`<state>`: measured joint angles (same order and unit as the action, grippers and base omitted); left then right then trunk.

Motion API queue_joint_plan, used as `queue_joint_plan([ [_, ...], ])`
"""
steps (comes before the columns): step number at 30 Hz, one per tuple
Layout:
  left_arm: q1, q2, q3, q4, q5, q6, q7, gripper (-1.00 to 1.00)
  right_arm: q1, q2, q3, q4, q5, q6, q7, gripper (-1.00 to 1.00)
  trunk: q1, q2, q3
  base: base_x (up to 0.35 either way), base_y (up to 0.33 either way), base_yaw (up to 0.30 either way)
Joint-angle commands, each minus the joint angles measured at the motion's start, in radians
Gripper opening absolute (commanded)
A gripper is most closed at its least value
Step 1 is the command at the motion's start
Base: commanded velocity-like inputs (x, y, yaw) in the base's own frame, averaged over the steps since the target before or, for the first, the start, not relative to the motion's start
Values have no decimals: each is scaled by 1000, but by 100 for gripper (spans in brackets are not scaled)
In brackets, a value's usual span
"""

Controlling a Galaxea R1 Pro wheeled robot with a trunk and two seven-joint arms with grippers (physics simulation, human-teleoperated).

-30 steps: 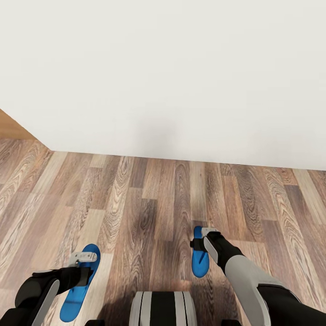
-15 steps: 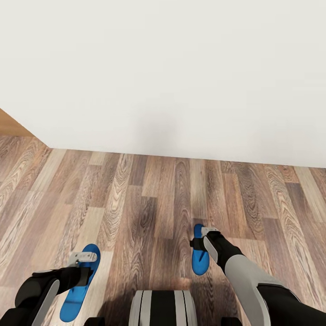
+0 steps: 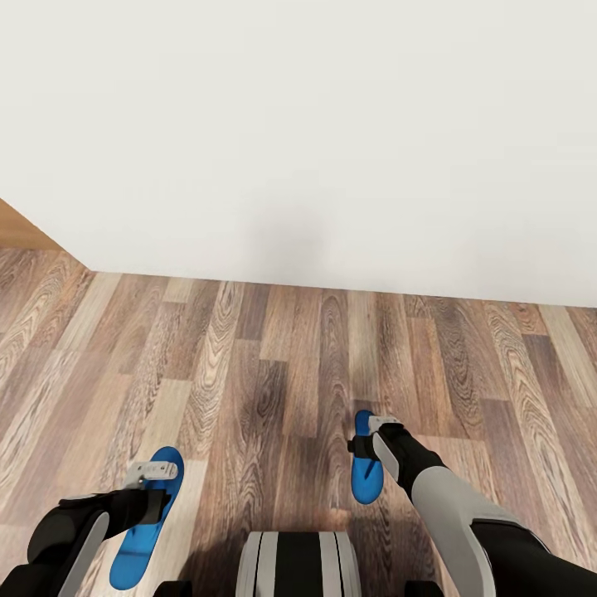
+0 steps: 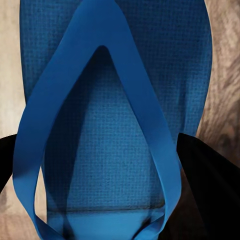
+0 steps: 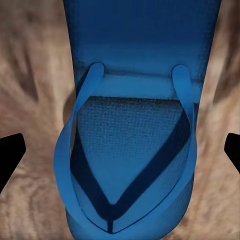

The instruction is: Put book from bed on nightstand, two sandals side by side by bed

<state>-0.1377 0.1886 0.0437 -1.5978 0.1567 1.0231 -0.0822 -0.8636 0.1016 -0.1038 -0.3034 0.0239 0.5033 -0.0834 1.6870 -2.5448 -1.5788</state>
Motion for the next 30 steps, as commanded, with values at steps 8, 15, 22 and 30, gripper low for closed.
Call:
queue_joint_plan([
  [8, 0, 0, 1, -1, 1, 5, -4, -100, 0, 1, -8, -2, 2, 5, -2, 100, 0, 0, -1, 0, 0, 0],
  [15, 0, 0, 2, -1, 1, 4, -4, -100, 0, 1, -8, -2, 2, 4, -2, 100, 0, 0, -1, 0, 0, 0],
  [22, 0, 0, 1, -1, 1, 5, -4, -100, 0, 1, -8, -2, 2, 4, -2, 100, 2, -1, -16, 0, 0, 0],
  [30, 0, 0, 2, -1, 1, 4, -4, -100, 0, 1, -8, -2, 2, 5, -2, 100, 2, -1, -16, 0, 0, 0],
])
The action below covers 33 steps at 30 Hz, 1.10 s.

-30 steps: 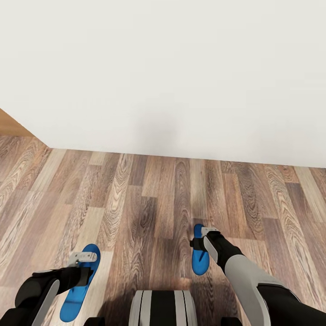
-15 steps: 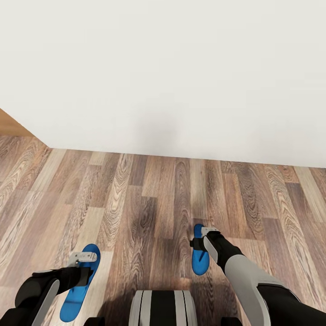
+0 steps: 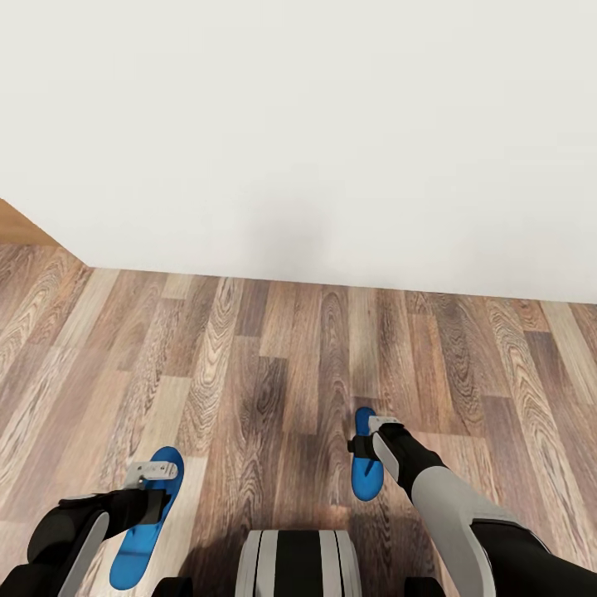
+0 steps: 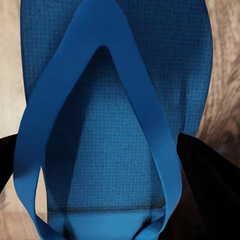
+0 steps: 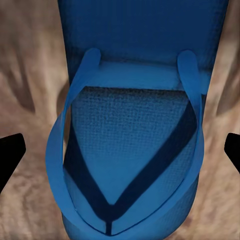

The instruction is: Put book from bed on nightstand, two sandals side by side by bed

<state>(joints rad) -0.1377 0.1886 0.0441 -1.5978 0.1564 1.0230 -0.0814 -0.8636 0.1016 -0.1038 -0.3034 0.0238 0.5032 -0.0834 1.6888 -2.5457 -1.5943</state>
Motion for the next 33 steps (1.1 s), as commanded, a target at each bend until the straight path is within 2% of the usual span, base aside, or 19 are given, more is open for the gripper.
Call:
queue_joint_plan([
  [1, 0, 0, 1, -1, 2, 5, -5, -100, 0, 1, -8, -2, 2, 5, -2, 100, 0, 0, -1, 0, 0, 0],
  [7, 0, 0, 1, -1, 2, 5, -5, -100, 0, 1, -8, -2, 2, 5, -2, 100, 0, 0, -1, 0, 0, 0],
  [12, 0, 0, 1, -1, 2, 5, -5, -100, 0, 1, -8, -1, 2, 5, -2, 100, 2, -1, -20, 0, 0, 0],
  [33, 0, 0, 2, -1, 2, 5, -5, -100, 0, 1, -8, 1, 2, 5, -2, 100, 2, -1, -20, 0, 0, 0],
])
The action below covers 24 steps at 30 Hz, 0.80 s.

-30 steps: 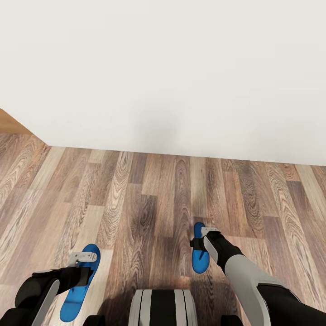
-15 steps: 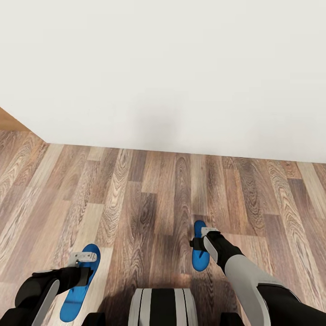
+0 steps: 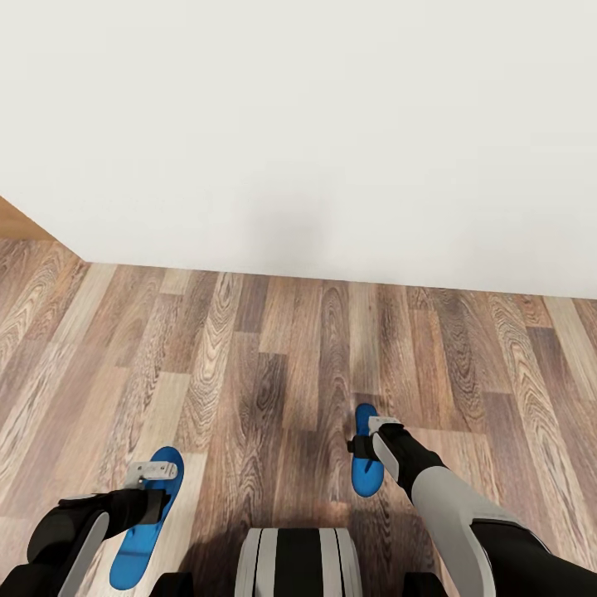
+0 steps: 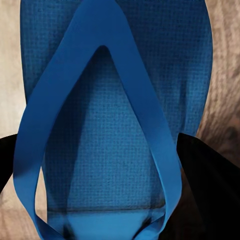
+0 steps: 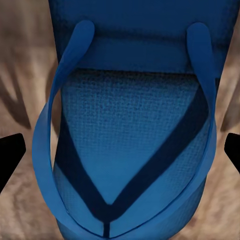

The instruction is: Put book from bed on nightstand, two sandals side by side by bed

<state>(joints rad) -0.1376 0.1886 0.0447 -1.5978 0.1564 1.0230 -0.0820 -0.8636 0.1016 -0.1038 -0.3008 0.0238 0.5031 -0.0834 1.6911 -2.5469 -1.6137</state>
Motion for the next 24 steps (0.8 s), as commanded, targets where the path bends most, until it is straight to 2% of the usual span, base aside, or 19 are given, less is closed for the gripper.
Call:
queue_joint_plan([
  [1, 0, 0, 1, -1, 2, 5, -4, -100, 0, 1, -8, 0, 2, 5, -2, -100, 0, 0, -1, 0, 0, 0],
  [8, 0, 0, 1, -1, 2, 5, -5, -100, 0, 1, -8, 9, 2, 5, -2, -100, 0, 0, -1, 0, 0, 0],
  [24, 0, 0, 0, -1, 2, 5, -4, -100, 0, 0, -8, 11, 3, 4, -2, -100, -7, 4, 61, 0, 0, 0],
])
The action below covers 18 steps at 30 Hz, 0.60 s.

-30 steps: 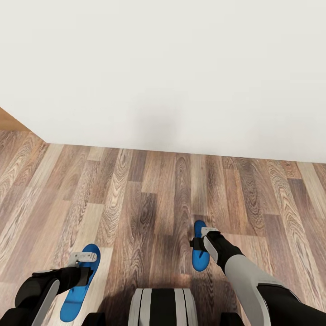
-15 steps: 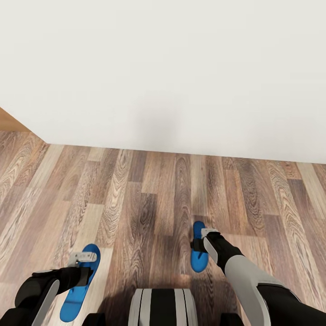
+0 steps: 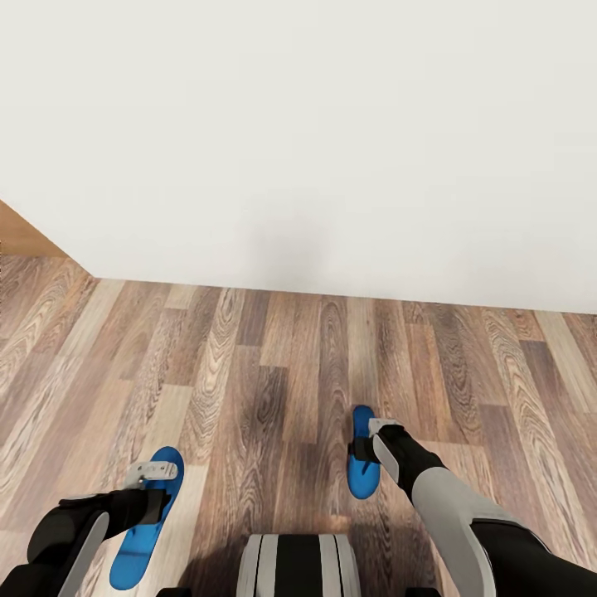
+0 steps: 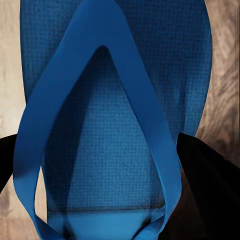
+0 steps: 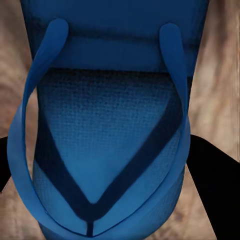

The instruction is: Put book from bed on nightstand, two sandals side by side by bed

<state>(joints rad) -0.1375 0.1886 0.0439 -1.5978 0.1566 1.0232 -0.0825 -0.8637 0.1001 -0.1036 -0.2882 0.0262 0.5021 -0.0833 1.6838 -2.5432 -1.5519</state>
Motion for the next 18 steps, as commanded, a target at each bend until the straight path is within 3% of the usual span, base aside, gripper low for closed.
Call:
queue_joint_plan([
  [1, 0, 0, 1, -1, 1, 5, -4, -100, 0, 1, -8, -2, 1, 4, -3, -100, -1, 0, 3, 0, 0, 0],
  [13, -1, 0, 1, 1, 1, 5, -3, -100, 0, 0, -10, -10, -1, -2, -1, -100, -6, 3, 50, 0, 0, 0],
  [18, 0, 0, 1, 1, 1, 5, -1, -100, 1, -1, -9, -14, -4, -61, 7, -100, -8, 4, 69, 0, 0, 0],
])
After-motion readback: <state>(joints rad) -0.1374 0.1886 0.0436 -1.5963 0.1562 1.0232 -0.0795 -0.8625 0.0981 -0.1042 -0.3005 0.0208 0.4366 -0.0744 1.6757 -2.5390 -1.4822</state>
